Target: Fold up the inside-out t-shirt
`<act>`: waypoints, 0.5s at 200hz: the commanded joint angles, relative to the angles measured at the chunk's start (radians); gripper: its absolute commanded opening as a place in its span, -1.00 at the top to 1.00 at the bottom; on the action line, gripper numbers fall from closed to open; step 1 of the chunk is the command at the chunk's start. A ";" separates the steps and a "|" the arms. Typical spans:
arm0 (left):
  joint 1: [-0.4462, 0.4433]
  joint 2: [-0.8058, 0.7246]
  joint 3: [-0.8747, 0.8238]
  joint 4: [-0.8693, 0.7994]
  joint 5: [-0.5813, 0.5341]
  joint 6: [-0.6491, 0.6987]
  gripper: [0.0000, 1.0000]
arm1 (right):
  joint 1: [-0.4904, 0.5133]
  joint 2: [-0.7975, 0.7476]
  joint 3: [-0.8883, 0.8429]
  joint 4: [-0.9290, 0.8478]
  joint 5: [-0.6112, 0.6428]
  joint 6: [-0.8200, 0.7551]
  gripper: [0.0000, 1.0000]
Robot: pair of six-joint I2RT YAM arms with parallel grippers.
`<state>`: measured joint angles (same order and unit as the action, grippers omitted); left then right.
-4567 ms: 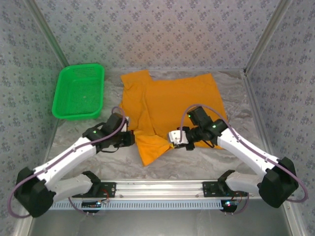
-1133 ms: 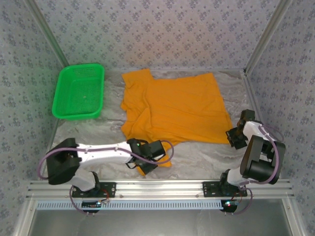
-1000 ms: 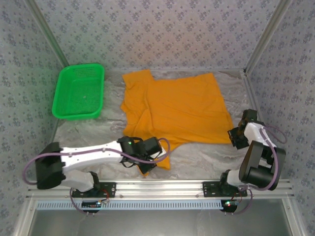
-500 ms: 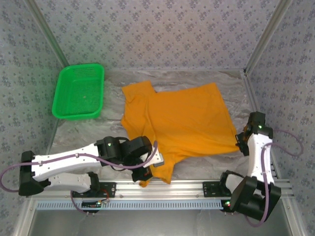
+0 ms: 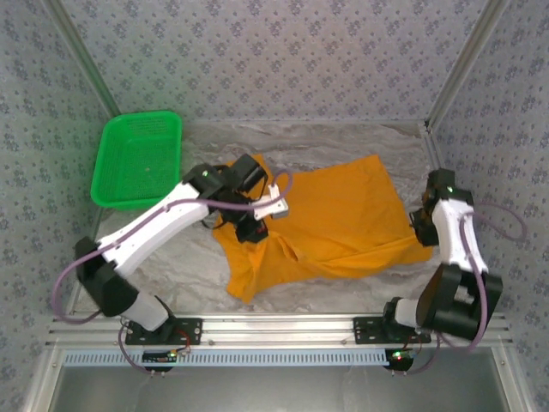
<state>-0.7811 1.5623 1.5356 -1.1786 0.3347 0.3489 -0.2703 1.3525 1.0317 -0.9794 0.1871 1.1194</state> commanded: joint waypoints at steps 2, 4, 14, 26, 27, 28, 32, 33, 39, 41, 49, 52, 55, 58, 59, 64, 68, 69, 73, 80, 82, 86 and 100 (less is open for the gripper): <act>0.130 0.141 0.039 -0.030 -0.047 0.192 0.96 | 0.038 0.163 0.110 0.035 -0.006 0.065 1.00; 0.141 0.152 0.038 -0.010 -0.045 0.192 0.96 | 0.037 0.181 0.119 0.042 -0.008 0.061 1.00; 0.220 0.212 0.029 0.085 -0.018 0.191 0.78 | 0.039 0.261 0.151 0.046 0.003 0.053 1.00; 0.278 0.263 0.017 0.192 -0.059 0.137 0.18 | 0.033 0.354 0.227 0.025 0.006 0.040 0.24; 0.281 0.265 0.016 0.201 -0.064 0.129 0.14 | 0.031 0.360 0.232 0.020 0.001 0.039 0.16; 0.285 0.267 0.016 0.209 -0.069 0.123 0.11 | 0.030 0.364 0.236 0.016 -0.003 0.038 0.09; 0.295 0.273 0.009 0.240 -0.088 0.094 -0.01 | 0.021 0.392 0.253 0.000 -0.022 0.021 -0.05; 0.299 0.274 0.008 0.247 -0.093 0.087 -0.03 | 0.020 0.399 0.255 -0.002 -0.028 0.015 -0.07; 0.309 0.273 0.008 0.272 -0.122 0.037 -0.10 | 0.004 0.421 0.267 0.007 -0.062 -0.031 -0.21; 0.311 0.272 0.009 0.277 -0.128 0.021 -0.11 | 0.000 0.425 0.267 0.012 -0.074 -0.044 -0.27; 0.316 0.250 0.002 0.297 -0.134 -0.034 -0.13 | -0.008 0.424 0.251 0.031 -0.106 -0.087 -0.43; 0.315 0.236 -0.005 0.307 -0.137 -0.059 -0.15 | -0.010 0.416 0.240 0.044 -0.111 -0.105 -0.47; 0.315 0.220 -0.011 0.316 -0.139 -0.084 -0.17 | -0.010 0.406 0.228 0.057 -0.118 -0.121 -0.50; 0.314 0.203 -0.019 0.320 -0.139 -0.112 -0.19 | -0.009 0.394 0.216 0.066 -0.122 -0.143 -0.54; 0.314 0.196 -0.020 0.322 -0.139 -0.122 -0.20 | -0.008 0.389 0.212 0.067 -0.123 -0.149 -0.56; 0.313 0.163 -0.033 0.328 -0.130 -0.173 -0.21 | -0.003 0.364 0.193 0.069 -0.116 -0.173 -0.60; 0.314 0.141 -0.045 0.331 -0.117 -0.210 -0.21 | 0.004 0.342 0.180 0.064 -0.103 -0.189 -0.65; 0.314 0.130 -0.048 0.331 -0.113 -0.221 -0.22 | 0.006 0.339 0.177 0.061 -0.100 -0.194 -0.65; 0.313 0.096 -0.066 0.337 -0.093 -0.263 -0.22 | 0.017 0.315 0.170 0.057 -0.086 -0.211 -0.66; 0.307 0.041 -0.104 0.353 -0.054 -0.345 -0.22 | 0.047 0.269 0.126 0.048 -0.061 -0.236 -0.67; 0.304 0.025 -0.121 0.358 -0.041 -0.365 -0.22 | 0.056 0.259 0.120 0.042 -0.052 -0.241 -0.67; 0.298 -0.006 -0.154 0.371 -0.008 -0.412 -0.21 | 0.082 0.234 0.111 0.033 -0.025 -0.248 -0.67; 0.234 -0.104 -0.298 0.460 0.090 -0.559 -0.21 | 0.178 0.173 0.065 0.022 0.008 -0.268 -0.66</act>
<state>-0.4694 1.6470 1.3861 -0.8261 0.2581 0.1036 -0.2211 1.6554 1.1553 -0.8982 0.1322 0.9497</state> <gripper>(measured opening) 0.607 0.836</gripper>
